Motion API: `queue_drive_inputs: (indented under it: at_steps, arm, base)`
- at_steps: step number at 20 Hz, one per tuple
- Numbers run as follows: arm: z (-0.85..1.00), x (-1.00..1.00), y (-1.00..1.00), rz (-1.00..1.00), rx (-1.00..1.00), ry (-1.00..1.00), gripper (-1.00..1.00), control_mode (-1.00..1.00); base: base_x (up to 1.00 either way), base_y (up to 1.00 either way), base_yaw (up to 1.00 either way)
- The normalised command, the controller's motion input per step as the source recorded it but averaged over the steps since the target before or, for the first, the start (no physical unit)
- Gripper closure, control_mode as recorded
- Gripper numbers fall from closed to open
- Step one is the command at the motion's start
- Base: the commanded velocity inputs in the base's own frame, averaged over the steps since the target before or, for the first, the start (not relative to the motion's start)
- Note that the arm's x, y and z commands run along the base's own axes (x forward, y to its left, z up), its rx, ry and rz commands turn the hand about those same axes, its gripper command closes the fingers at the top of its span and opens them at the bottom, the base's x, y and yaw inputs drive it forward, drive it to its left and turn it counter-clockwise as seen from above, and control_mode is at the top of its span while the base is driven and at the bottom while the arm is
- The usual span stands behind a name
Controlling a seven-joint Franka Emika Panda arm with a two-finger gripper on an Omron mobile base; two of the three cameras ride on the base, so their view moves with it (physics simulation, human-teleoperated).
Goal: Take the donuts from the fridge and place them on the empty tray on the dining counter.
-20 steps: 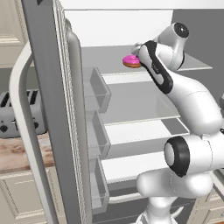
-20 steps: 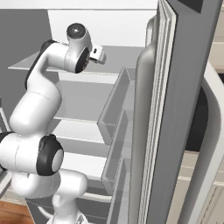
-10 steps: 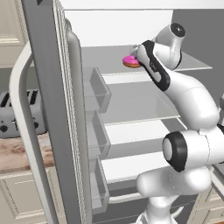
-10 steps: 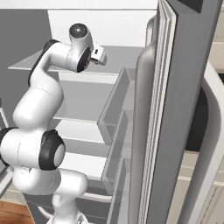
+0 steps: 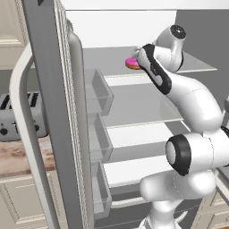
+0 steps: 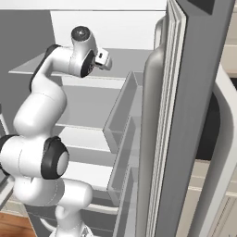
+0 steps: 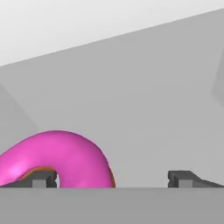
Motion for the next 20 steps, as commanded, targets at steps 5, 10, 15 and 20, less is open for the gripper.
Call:
queue_drive_inputs:
  at_steps: [5, 10, 15, 20]
  arm:
    - [-0.95, 0.00, 0.61, 0.00, 0.00, 0.25, 1.00, -1.00]
    - [0.05, 0.00, 0.12, 0.00, 0.08, 0.39, 1.00, -1.00]
    - [0.61, -0.24, 0.00, 0.00, 0.10, 0.37, 1.00, -1.00]
    - [1.00, -0.99, -0.04, 0.00, 0.12, 0.37, 1.00, -1.00]
  base:
    - [0.00, 0.00, 0.00]
    - [0.00, 0.00, 0.00]
    - [0.00, 0.00, 0.00]
    - [0.00, 0.00, 0.00]
